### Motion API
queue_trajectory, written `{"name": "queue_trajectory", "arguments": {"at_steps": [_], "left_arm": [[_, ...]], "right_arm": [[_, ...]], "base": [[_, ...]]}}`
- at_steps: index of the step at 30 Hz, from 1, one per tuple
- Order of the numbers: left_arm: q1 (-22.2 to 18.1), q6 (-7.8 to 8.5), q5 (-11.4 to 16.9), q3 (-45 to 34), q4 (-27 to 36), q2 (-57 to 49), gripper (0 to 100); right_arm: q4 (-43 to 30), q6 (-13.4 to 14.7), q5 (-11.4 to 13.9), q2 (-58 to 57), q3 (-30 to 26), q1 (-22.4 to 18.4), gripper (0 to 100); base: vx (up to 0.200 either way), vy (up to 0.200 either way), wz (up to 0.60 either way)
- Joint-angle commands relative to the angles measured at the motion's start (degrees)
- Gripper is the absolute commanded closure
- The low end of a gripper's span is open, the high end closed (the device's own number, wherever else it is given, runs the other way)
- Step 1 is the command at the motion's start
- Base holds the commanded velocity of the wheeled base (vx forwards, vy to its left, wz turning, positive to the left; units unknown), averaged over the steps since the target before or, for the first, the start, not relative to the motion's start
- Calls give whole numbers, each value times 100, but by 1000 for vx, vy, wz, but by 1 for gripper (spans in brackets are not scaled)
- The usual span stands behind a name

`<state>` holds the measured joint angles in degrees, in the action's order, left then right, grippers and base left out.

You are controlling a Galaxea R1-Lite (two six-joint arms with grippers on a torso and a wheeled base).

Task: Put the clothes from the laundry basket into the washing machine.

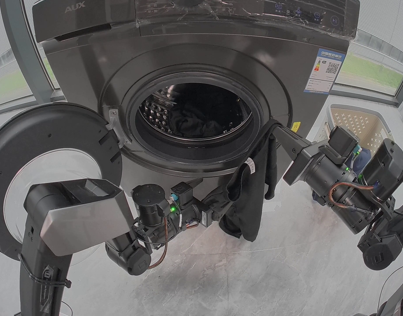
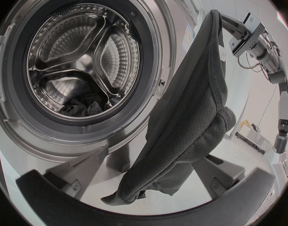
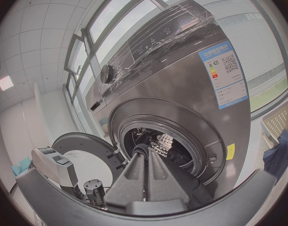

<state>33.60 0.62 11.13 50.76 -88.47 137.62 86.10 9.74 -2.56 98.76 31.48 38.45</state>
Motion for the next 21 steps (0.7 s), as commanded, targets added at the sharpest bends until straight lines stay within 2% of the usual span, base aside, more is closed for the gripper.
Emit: {"name": "queue_trajectory", "arguments": {"at_steps": [1,8,13,14,15,18,21], "left_arm": [[33,-1,-6,83,-4,125,100],[6,-27,-6,285,-4,90,100],[-90,-132,3,-5,-21,-543,100],[-161,-282,12,-418,-21,-1141,100],[-161,-361,3,-664,-13,-1519,100],[-178,-440,-23,-1288,-13,-2336,100],[-196,-475,-164,-1912,-13,-3022,100]], "right_arm": [[3,2,1,3,-1,5,100],[3,2,1,3,-19,-4,100],[3,2,10,3,-63,-57,100],[3,2,10,12,-63,-66,100],[3,2,1,12,-63,-66,100],[3,10,1,56,-80,-74,100],[12,19,1,118,-107,-83,100]], "base": [[0,0,0],[0,0,0],[0,0,0],[0,0,0],[0,0,0],[0,0,0],[0,0,0]]}}
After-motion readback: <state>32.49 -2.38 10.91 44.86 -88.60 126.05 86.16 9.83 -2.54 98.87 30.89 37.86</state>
